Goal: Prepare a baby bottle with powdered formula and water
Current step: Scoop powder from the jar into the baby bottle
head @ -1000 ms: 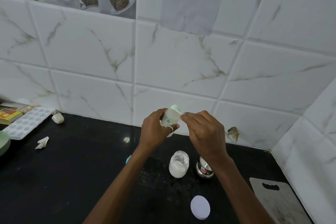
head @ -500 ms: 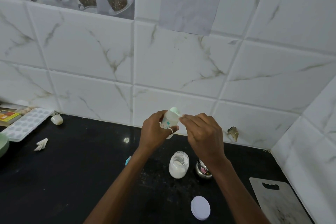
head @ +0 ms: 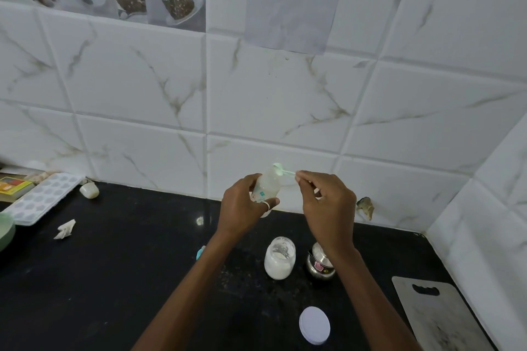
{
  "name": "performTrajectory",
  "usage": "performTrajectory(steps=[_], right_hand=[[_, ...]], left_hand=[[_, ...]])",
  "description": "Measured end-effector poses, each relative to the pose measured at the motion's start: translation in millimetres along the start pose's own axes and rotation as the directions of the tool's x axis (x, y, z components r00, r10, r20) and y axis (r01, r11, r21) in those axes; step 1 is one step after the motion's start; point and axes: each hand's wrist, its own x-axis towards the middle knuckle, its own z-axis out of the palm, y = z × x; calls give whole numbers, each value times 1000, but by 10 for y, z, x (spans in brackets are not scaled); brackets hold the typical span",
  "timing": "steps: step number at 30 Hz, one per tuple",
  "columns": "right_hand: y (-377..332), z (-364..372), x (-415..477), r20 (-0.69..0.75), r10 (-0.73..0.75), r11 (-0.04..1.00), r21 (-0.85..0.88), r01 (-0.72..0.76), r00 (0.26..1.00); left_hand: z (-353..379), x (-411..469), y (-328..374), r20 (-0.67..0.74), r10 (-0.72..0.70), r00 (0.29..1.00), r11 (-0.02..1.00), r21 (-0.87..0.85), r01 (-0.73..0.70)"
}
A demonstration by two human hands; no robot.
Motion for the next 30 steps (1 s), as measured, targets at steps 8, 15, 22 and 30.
performTrajectory(steps=[8, 15, 22, 30], right_hand=[[189, -177, 21, 276, 803, 346, 507, -790, 529], [559, -277, -305, 410, 868, 45, 498, -866, 280], [848, -295, -650, 429, 870, 17, 464, -885, 242], [1052, -210, -721, 357, 835, 341, 262, -903, 419]], left_hand=[[72, -116, 15, 16, -26, 1000, 1000, -3, 26], [212, -314, 52, 23, -67, 997, 998, 21, 67], [386, -619, 33, -16, -137, 990, 990, 41, 137], [420, -817, -38, -59, -213, 975, 976, 36, 215]])
